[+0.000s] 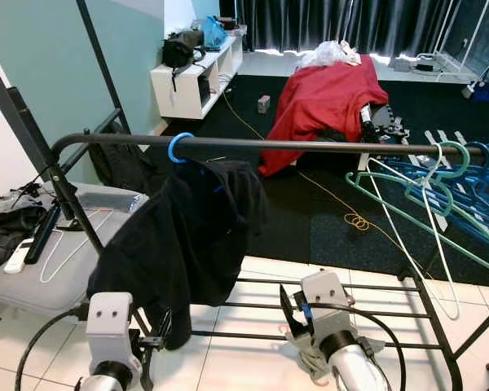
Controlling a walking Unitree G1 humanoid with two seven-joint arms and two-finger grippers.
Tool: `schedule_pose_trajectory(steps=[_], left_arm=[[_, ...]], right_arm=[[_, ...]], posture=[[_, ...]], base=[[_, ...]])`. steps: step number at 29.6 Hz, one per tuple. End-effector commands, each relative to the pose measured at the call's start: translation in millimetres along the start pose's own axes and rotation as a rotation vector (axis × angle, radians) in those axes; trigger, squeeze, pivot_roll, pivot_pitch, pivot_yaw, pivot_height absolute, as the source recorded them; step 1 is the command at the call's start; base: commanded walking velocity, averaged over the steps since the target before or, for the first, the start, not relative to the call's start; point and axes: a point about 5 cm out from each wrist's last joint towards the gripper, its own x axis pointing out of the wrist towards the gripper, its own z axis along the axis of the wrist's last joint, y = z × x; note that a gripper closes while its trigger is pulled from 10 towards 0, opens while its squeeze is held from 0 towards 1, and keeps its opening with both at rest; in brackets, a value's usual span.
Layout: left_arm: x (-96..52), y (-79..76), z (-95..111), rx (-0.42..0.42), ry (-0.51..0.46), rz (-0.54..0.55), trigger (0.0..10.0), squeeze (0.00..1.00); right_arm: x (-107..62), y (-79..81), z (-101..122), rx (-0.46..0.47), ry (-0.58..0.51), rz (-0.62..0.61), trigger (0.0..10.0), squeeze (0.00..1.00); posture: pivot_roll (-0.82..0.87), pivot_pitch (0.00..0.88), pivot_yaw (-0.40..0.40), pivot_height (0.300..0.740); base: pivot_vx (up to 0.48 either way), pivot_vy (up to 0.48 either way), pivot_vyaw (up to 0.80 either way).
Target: Hang hanger
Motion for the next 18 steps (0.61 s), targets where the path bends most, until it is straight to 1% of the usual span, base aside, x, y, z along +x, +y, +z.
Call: schedule_pose_trajectory(steps=[1, 5, 6, 9, 12, 13, 14, 18], left_arm=[[-1.8, 0.3, -6.5, -0.005, 0.012, -0.017, 10.0, 0.0], [-0.7, -1.0, -8.7, -0.002, 0.01, -0.029, 10.0, 0.0], [2.0, -3.2, -7.5, 0.01, -0.014, -0.044, 10.0, 0.0], [5.2, -3.8, -5.7, 0.012, -0.035, -0.046, 10.0, 0.0], [6.7, -3.1, -5.3, 0.003, -0.047, -0.043, 10.0, 0.0], [5.9, -2.4, -4.1, -0.028, -0.062, -0.052, 10.0, 0.0], [5.1, -2.9, -3.2, -0.048, -0.073, -0.065, 10.0, 0.0], [4.1, -5.2, -0.5, -0.067, -0.094, -0.093, 10.0, 0.0]], right_arm=[[-0.4, 1.9, -12.0, -0.008, 0.038, -0.012, 10.0, 0.0], [1.5, -1.1, -16.4, 0.0, 0.05, -0.028, 10.0, 0.0], [2.5, -2.8, -19.1, -0.005, 0.06, -0.032, 10.0, 0.0], [2.9, -3.5, -21.4, -0.001, 0.066, -0.037, 10.0, 0.0], [3.1, -3.9, -21.3, -0.008, 0.063, -0.04, 10.0, 0.0], [3.1, -3.7, -20.9, -0.024, 0.06, -0.039, 10.0, 0.0], [2.1, -3.9, -20.0, -0.035, 0.056, -0.035, 8.9, 0.0], [0.2, -4.3, -18.6, -0.051, 0.051, -0.03, 9.0, 0.0]], posture=[[-0.04, 0.0, 0.021, 0.74], [-0.04, 0.0, 0.018, 0.74], [-0.05, 0.0, 0.021, 0.74], [-0.04, 0.0, 0.02, 0.74], [-0.04, 0.0, 0.019, 0.74], [-0.04, 0.0, 0.016, 0.74], [-0.03, 0.0, 0.009, 0.74], [-0.04, 0.0, 0.007, 0.74]], base=[[0.0, 0.0, 0.0], [0.0, 0.0, 0.0], [0.0, 0.0, 0.0], [0.0, 0.0, 0.0], [0.0, 0.0, 0.0], [0.0, 0.0, 0.0], [0.0, 0.0, 0.0], [0.0, 0.0, 0.0]])
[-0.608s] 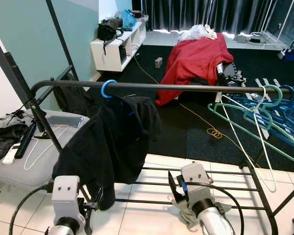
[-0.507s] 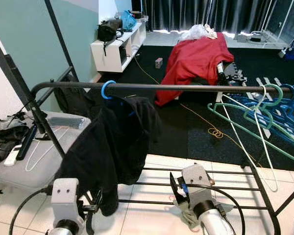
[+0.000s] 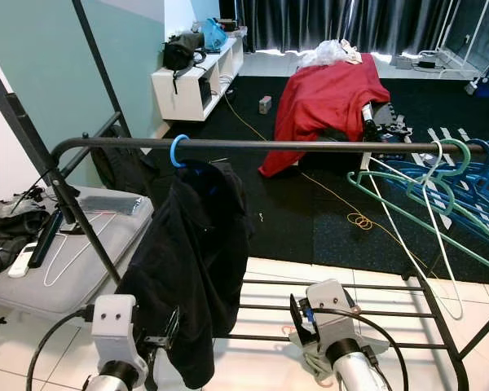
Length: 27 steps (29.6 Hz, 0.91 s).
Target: Hang hanger
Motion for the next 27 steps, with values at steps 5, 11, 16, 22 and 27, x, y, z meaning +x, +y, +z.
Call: schedule_pose_trajectory(steps=[5, 11, 16, 22, 27], left_arm=[[-0.4, -0.6, 1, -0.018, -0.019, -0.021, 10.0, 0.0], [6.8, 4.4, 10, -0.014, -0.04, -0.013, 10.0, 0.0], [35.2, 29.7, 62, 0.166, -0.225, 0.07, 10.0, 0.0], [44.7, 57.5, 120, 0.227, -0.391, 0.181, 10.0, 0.0], [49.3, 59.8, 122, 0.228, -0.37, 0.195, 10.0, 0.0]], right_arm=[[-0.5, 1.4, 1, -0.044, -0.012, 0.01, 8.0, 0.0], [-0.1, 1.3, 5, -0.064, -0.038, 0.003, 8.8, 0.0], [1.5, -1.9, 8, -0.074, -0.052, -0.003, 9.7, 0.0], [3.7, -4.2, 8, -0.087, -0.052, -0.001, 9.7, 0.0], [4.4, -5.4, 10, -0.099, -0.056, -0.003, 9.8, 0.0]], posture=[[-0.05, 0.0, 0.015, 0.74], [-0.08, 0.0, 0.013, 0.74], [-0.09, 0.0, 0.004, 0.74], [-0.09, 0.0, 0.009, 0.74], [-0.1, 0.0, 0.008, 0.74]], base=[[0.0, 0.0, -0.64], [0.0, 0.0, -0.67], [0.0, 0.0, 0.0], [0.0, 0.0, 0.0], [0.0, 0.0, 0.0]])
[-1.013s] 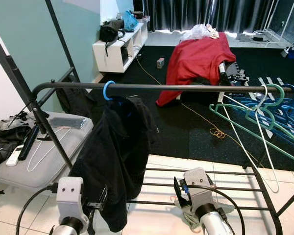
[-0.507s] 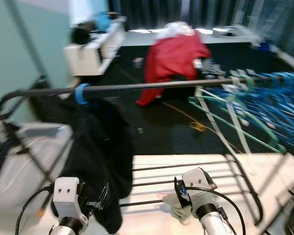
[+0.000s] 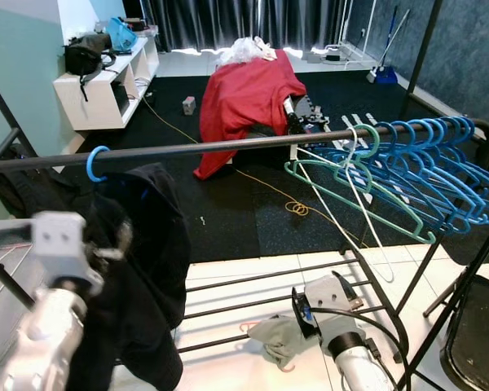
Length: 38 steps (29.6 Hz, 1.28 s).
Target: Hang hanger
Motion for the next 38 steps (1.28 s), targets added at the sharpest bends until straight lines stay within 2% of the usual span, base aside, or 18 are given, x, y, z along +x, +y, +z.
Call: schedule_pose_trajectory(steps=[1, 6, 7, 8, 9, 11, 13, 16, 18, 19, 30, 31, 32, 33, 34, 36, 37, 38], left_arm=[[-1.7, -4.0, -11, -0.011, 0.059, -0.006, 10.0, 0.0], [6.3, -7.8, -13, -0.001, 0.053, -0.024, 10.0, 0.0], [9.3, -9.2, -19, 0.025, 0.087, -0.112, 10.0, 0.0], [9.3, -9.2, -19, 0.025, 0.087, -0.112, 10.0, 0.0], [10.1, -11.6, -25, 0.089, 0.116, -0.181, 10.0, 0.0], [10.1, -11.6, -25, 0.089, 0.116, -0.181, 10.0, 0.0], [12.5, -13.9, -35, 0.247, 0.178, -0.265, 10.0, 0.0], [13.5, -13.7, -38, 0.298, 0.194, -0.28, 10.0, 0.0], [12.5, -14.9, -51, 0.46, 0.278, -0.325, 10.0, 0.0], [11.6, -15.2, -56, 0.49, 0.316, -0.333, 10.0, 0.0], [13.8, -12.5, -57, 0.492, 0.365, -0.324, 10.0, 0.0], [13.9, -13.0, -57, 0.429, 0.389, -0.329, 0.0, 0.0], [13.9, -13.0, -57, 0.429, 0.389, -0.329, 0.0, 0.0], [13.2, -15.0, -57, 0.369, 0.404, -0.329, 0.0, 0.0], [13.2, -15.0, -57, 0.369, 0.404, -0.329, 0.0, 0.0], [12.0, -21.0, -58, 0.242, 0.432, -0.324, 0.0, 0.0], [12.0, -21.0, -58, 0.242, 0.432, -0.324, 0.0, 0.0], [11.8, -23.3, -58, 0.199, 0.443, -0.321, 0.0, 0.0]], right_arm=[[0.2, 0.0, 1, -0.012, -0.005, 0.004, 9.8, 0.0], [0.2, 1.3, 3, -0.01, -0.011, 0.007, 9.8, 0.0], [0.4, 2.1, 4, -0.007, -0.012, 0.006, 9.9, 0.0], [0.4, 2.1, 4, -0.007, -0.012, 0.006, 9.9, 0.0], [0.5, 2.5, 4, -0.006, -0.013, 0.005, 9.9, 0.0], [0.5, 2.5, 4, -0.006, -0.013, 0.005, 9.9, 0.0], [0.7, 3.0, 5, -0.004, -0.015, 0.002, 10.0, 0.0], [0.8, 3.4, 5, -0.004, -0.016, 0.001, 10.0, 0.0], [1.1, 4.2, 6, -0.003, -0.018, -0.003, 10.0, 0.0], [1.1, 4.4, 6, -0.004, -0.019, -0.005, 10.0, 0.0], [1.9, 4.8, 4, -0.003, -0.018, -0.01, 10.0, 0.0], [2.4, 5.2, 4, -0.001, -0.019, -0.01, 10.0, 0.0], [2.4, 5.2, 4, -0.001, -0.019, -0.01, 10.0, 0.0], [2.6, 5.3, 4, -0.001, -0.02, -0.009, 10.0, 0.0], [2.6, 5.3, 4, -0.001, -0.02, -0.009, 10.0, 0.0], [2.7, 5.5, 5, -0.001, -0.021, -0.009, 10.0, 0.0], [2.7, 5.5, 5, -0.001, -0.021, -0.009, 10.0, 0.0], [2.7, 5.4, 5, -0.001, -0.021, -0.01, 10.0, 0.0]], posture=[[-0.1, 0.0, 0.008, 0.74], [-0.1, 0.0, 0.016, 0.74], [-0.11, 0.0, 0.021, 0.74], [-0.11, 0.0, 0.021, 0.74], [-0.11, 0.0, 0.026, 0.74], [-0.11, 0.0, 0.026, 0.74], [-0.11, 0.0, 0.03, 0.74], [-0.11, 0.0, 0.04, 0.74], [-0.12, 0.0, 0.052, 0.74], [-0.12, 0.0, 0.053, 0.74], [-0.12, 0.0, 0.057, 0.74], [-0.12, 0.0, 0.058, 0.74], [-0.12, 0.0, 0.058, 0.74], [-0.12, 0.0, 0.06, 0.74], [-0.12, 0.0, 0.06, 0.74], [-0.12, 0.0, 0.059, 0.74], [-0.12, 0.0, 0.059, 0.74], [-0.12, 0.0, 0.059, 0.74]], base=[[0.0, 0.0, 0.0], [0.0, 0.0, 0.0], [0.0, 0.0, 0.0], [0.0, 0.0, 0.0], [0.0, 0.0, 0.0], [0.0, 0.0, 0.0], [0.0, 0.0, 0.0], [0.0, 0.0, 0.0], [0.0, 0.0, 0.0], [0.0, 0.0, 0.0], [0.0, 0.0, 0.0], [0.0, 0.0, 0.0], [0.0, 0.0, 0.0], [0.0, 0.0, 0.0], [0.0, 0.0, 0.0], [0.0, 0.0, 0.0], [0.0, 0.0, 0.0], [0.0, 0.0, 0.0]])
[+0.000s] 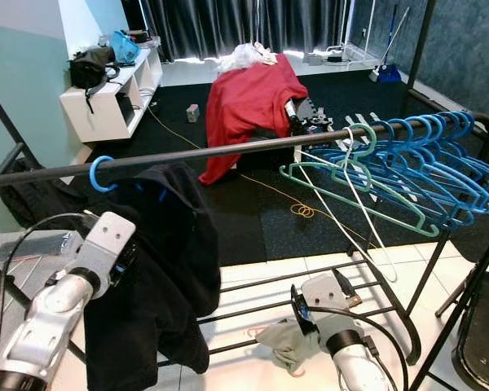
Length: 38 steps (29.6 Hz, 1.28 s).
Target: Hang hanger
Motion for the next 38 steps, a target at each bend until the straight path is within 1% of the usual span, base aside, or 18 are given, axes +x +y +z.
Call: schedule_pose_trajectory(steps=[1, 3, 6, 9, 12, 13, 14, 19, 20, 22, 23, 24, 27, 28, 29, 31, 33, 38], left_arm=[[1.3, -4.3, -3, -0.052, 0.027, -0.024, 0.0, 0.0], [1.8, -5.2, -2, -0.07, 0.034, -0.026, 0.0, 0.0], [2.3, -5.4, 0, -0.158, 0.038, -0.029, 0.0, 0.0], [-0.3, -2.6, 6, -0.301, -0.006, -0.052, 0.0, 0.0], [-2.8, 1.0, 9, -0.333, -0.025, -0.055, 0.0, 0.0], [-7.4, 10.0, 15, -0.338, -0.063, -0.052, 0.0, 0.0], [-9.0, 13.1, 18, -0.341, -0.077, -0.05, 0.0, 0.0], [-10.2, 14.8, 20, -0.351, -0.084, -0.05, 0.0, 0.0], [-24.6, 32.6, 42, -0.371, -0.213, -0.088, 0.0, 0.0], [-43.0, 39.3, 60, -0.382, -0.322, -0.186, 4.7, 0.0], [-43.0, 39.3, 60, -0.382, -0.322, -0.186, 4.7, 0.0], [-47.9, 37.9, 59, -0.377, -0.324, -0.219, 10.0, 0.0], [-53.2, 31.4, 44, -0.376, -0.273, -0.253, 10.0, 0.0], [-53.2, 31.4, 44, -0.376, -0.273, -0.253, 10.0, 0.0], [-55.6, 27.4, 36, -0.379, -0.248, -0.268, 10.0, 0.0], [-55.6, 27.4, 36, -0.379, -0.248, -0.268, 10.0, 0.0], [-60.1, 19.0, 23, -0.377, -0.212, -0.31, 10.0, 0.0], [-65.0, 20.9, 16, -0.407, -0.204, -0.33, 10.0, 0.0]], right_arm=[[0.7, 3.5, 1, 0.001, -0.005, 0.007, 10.0, 0.0], [0.8, 3.3, 1, 0.001, -0.005, 0.006, 10.0, 0.0], [1.1, 3.2, 1, 0.001, -0.005, 0.005, 10.0, 0.0], [1.2, 3.0, 0, 0.002, -0.005, 0.005, 10.0, 0.0], [1.0, 2.8, 0, 0.003, -0.005, 0.005, 10.0, 0.0], [0.8, 2.7, 0, 0.003, -0.004, 0.005, 10.0, 0.0], [0.7, 2.7, 0, 0.003, -0.004, 0.005, 10.0, 0.0], [0.5, 2.1, 0, 0.003, -0.004, 0.005, 10.0, 0.0], [0.5, 1.6, 0, 0.003, -0.003, 0.007, 10.0, 0.0], [0.6, 1.0, 0, 0.004, -0.002, 0.008, 10.0, 0.0], [0.6, 1.0, 0, 0.004, -0.002, 0.008, 10.0, 0.0], [0.7, 0.8, 0, 0.005, -0.002, 0.01, 10.0, 0.0], [0.6, 0.8, -1, 0.006, -0.002, 0.014, 10.0, 0.0], [0.6, 0.8, -1, 0.006, -0.002, 0.014, 10.0, 0.0], [0.4, 0.8, 0, 0.007, -0.002, 0.015, 10.0, 0.0], [0.4, 0.8, 0, 0.007, -0.002, 0.015, 10.0, 0.0], [0.0, 0.7, 0, 0.006, -0.002, 0.016, 10.0, 0.0], [-0.4, 0.1, -1, 0.006, 0.0, 0.016, 10.0, 0.0]], posture=[[-0.12, 0.0, 0.059, 0.74], [-0.12, 0.0, 0.058, 0.74], [-0.12, 0.0, 0.057, 0.74], [-0.12, 0.0, 0.058, 0.74], [-0.12, 0.0, 0.059, 0.74], [-0.12, 0.0, 0.059, 0.74], [-0.12, 0.0, 0.059, 0.74], [-0.11, 0.0, 0.052, 0.74], [-0.1, 0.0, 0.048, 0.74], [-0.09, 0.0, 0.041, 0.74], [-0.09, 0.0, 0.041, 0.74], [-0.09, 0.0, 0.035, 0.74], [-0.09, 0.0, 0.031, 0.74], [-0.09, 0.0, 0.031, 0.74], [-0.09, 0.0, 0.032, 0.74], [-0.09, 0.0, 0.032, 0.74], [-0.09, 0.0, 0.032, 0.74], [-0.09, 0.0, 0.032, 0.74]], base=[[0.0, 0.0, 0.0], [0.0, 0.0, 0.0], [0.0, 0.0, 0.0], [0.0, 0.0, 0.0], [0.0, 0.0, 0.0], [0.0, 0.0, 0.0], [0.0, 0.0, 0.0], [0.0, 0.0, 0.0], [0.0, 0.0, 0.0], [0.0, 0.0, 0.0], [0.0, 0.0, 0.0], [0.0, 0.0, 0.0], [0.0, 0.0, 0.0], [0.0, 0.0, 0.0], [0.0, 0.0, 0.0], [0.0, 0.0, 0.0], [-0.379, 0.0, 0.0], [-0.385, 0.0, 0.0]])
